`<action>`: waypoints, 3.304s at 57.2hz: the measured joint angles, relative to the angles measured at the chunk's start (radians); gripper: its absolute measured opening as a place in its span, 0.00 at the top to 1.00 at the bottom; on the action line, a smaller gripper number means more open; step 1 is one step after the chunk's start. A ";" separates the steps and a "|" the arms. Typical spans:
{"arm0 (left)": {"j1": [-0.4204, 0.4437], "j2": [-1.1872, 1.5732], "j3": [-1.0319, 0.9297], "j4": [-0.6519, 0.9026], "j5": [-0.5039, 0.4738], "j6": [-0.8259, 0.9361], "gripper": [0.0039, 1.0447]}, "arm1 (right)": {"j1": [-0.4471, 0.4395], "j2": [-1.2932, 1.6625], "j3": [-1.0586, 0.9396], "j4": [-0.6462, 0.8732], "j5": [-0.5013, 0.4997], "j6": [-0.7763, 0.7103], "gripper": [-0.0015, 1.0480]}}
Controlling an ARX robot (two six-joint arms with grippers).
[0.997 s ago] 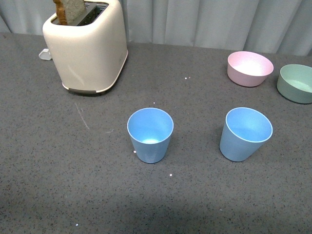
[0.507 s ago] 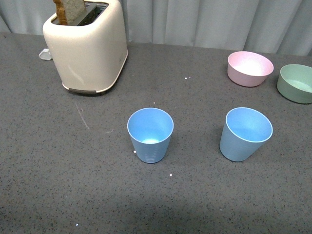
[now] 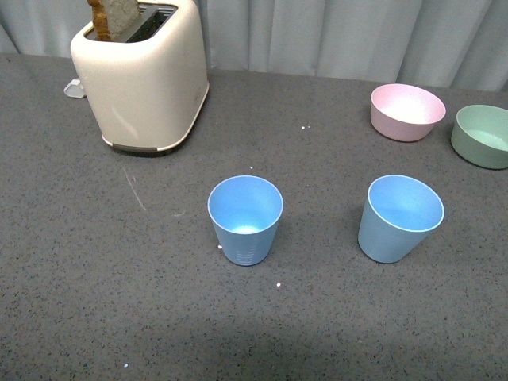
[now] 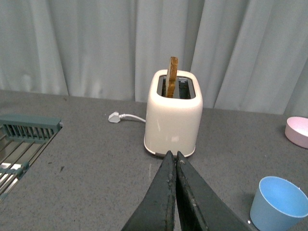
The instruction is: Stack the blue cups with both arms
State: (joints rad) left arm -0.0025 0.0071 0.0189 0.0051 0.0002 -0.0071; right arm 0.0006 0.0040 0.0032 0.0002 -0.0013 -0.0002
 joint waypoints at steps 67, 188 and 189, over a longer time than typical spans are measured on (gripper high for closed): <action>0.000 -0.003 0.000 -0.003 0.000 0.002 0.06 | 0.034 1.226 0.320 0.250 -0.057 -0.169 0.09; 0.000 -0.003 0.000 -0.003 0.000 0.002 0.06 | 0.340 1.703 0.983 -0.189 -0.256 0.379 0.99; 0.000 -0.003 0.000 -0.003 0.000 0.002 0.06 | 0.350 1.706 0.986 -0.192 -0.256 0.380 0.99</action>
State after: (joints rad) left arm -0.0025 0.0040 0.0189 0.0021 0.0002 -0.0048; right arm 0.3508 1.7096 0.9897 -0.1913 -0.2573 0.3798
